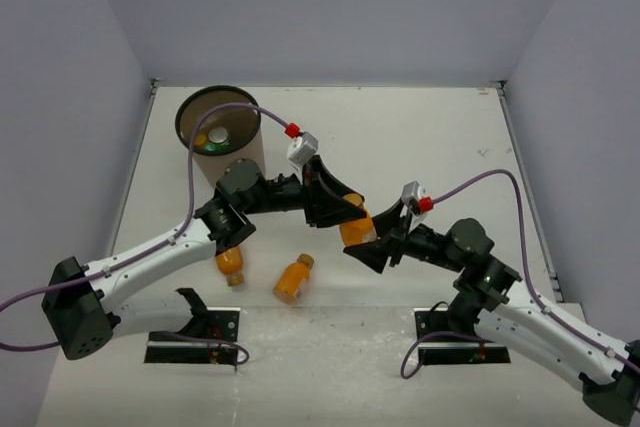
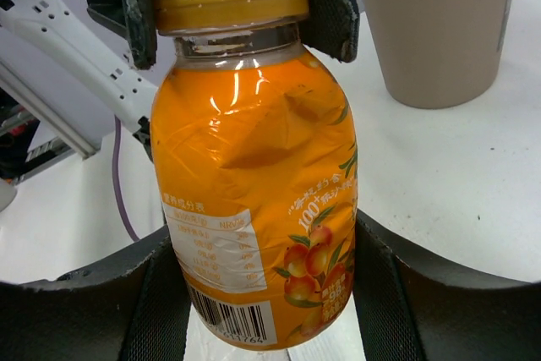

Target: Put the plastic bottles in the bin

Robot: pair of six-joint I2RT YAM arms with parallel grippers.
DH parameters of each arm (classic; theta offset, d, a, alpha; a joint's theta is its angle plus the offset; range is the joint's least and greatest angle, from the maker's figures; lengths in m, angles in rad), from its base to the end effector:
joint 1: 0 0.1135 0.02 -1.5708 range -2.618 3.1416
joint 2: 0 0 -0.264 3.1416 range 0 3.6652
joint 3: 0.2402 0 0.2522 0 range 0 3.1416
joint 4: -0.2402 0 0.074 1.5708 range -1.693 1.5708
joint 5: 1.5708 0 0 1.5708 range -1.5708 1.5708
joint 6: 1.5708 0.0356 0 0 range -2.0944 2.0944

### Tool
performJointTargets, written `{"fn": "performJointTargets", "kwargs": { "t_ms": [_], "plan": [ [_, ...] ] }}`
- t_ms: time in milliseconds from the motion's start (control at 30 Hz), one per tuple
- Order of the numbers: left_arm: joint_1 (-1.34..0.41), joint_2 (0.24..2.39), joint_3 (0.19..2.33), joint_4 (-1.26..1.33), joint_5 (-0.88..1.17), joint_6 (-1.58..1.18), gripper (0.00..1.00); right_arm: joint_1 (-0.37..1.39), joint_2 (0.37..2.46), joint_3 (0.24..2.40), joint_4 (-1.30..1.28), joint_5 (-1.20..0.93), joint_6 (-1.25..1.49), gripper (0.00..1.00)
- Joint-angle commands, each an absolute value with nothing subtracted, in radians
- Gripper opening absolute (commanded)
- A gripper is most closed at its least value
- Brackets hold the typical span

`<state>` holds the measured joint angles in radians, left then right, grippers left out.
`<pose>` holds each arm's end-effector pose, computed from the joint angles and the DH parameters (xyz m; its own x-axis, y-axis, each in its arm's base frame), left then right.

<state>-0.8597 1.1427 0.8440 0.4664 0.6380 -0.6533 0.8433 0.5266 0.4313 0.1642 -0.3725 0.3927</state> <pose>0.1558 -0.2134 0.3561 -0.5164 -0.1487 -0.8434 0.8538 -0.0139 -0.5203 0.0889 0.1193 0.2900 -0.3163 0.1808 -0.9313 -0.8833 0.3021 0.3586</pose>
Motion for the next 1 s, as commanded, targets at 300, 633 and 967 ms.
{"fn": "performJointTargets", "kwargs": {
  "t_ms": [300,633,967],
  "plan": [
    [-0.904,1.147,1.018,0.203,0.424,-0.511,0.0,0.845,0.474,0.425,0.128,-0.157,0.414,0.99],
    [-0.597,1.339,1.623,-0.485,-0.858,-0.322,0.0,0.845,0.541,0.491,-0.175,0.239,0.558,0.99],
    [-0.39,1.56,1.706,-0.548,-0.799,-0.357,1.0,0.926,0.733,0.477,-0.067,-0.022,0.747,0.95]
  ]
}}
